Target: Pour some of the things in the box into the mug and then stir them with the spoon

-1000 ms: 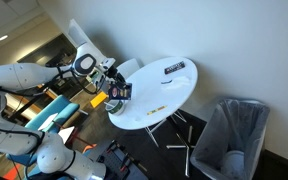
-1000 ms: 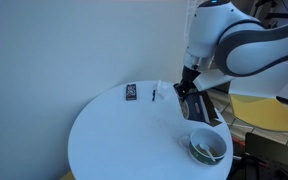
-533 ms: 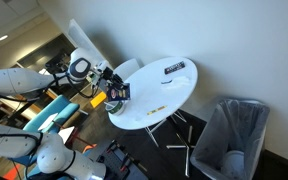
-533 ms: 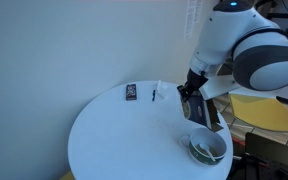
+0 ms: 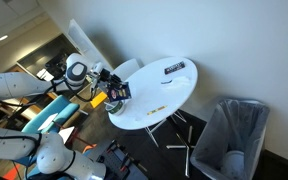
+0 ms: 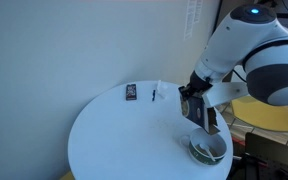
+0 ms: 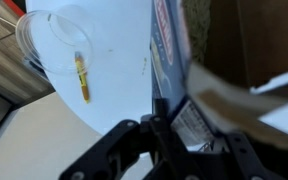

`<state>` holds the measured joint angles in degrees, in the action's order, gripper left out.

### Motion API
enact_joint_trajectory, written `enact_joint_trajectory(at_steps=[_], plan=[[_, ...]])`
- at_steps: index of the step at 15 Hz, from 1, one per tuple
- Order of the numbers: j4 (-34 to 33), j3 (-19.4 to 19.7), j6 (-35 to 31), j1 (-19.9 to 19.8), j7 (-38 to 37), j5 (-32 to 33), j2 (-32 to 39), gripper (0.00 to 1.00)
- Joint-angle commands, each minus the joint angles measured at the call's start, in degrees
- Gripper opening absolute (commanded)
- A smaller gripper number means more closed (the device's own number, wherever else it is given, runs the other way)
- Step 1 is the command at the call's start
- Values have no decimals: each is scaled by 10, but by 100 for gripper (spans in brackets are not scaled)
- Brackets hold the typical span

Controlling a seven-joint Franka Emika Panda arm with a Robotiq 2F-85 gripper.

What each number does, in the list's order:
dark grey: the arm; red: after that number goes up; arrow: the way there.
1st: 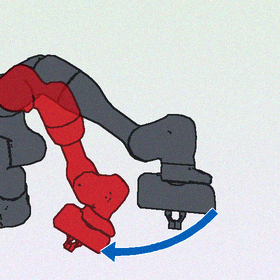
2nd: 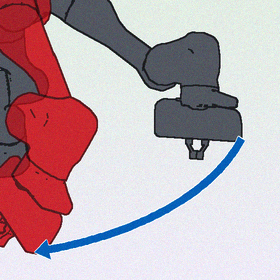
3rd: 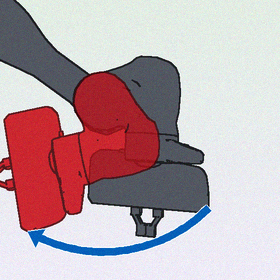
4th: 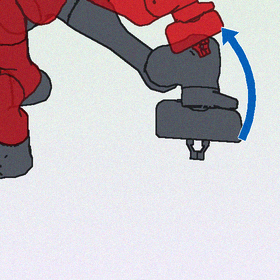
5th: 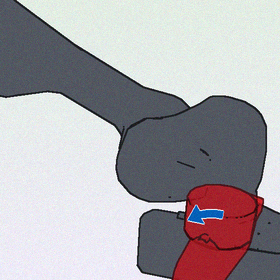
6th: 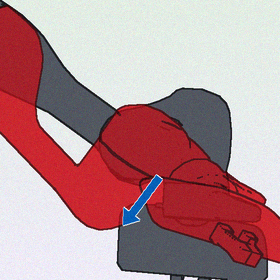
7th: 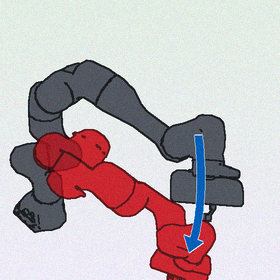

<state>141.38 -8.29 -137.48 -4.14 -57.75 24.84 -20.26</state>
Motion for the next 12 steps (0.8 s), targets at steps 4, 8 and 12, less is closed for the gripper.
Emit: enact_joint_trajectory(at_steps=[4, 8, 12], plan=[[35, -37, -46, -28, -87, 77, -40, 11], [43, -52, -59, -33, -139, 125, -48, 11], [46, -57, -59, -29, -188, 174, -53, 11]])
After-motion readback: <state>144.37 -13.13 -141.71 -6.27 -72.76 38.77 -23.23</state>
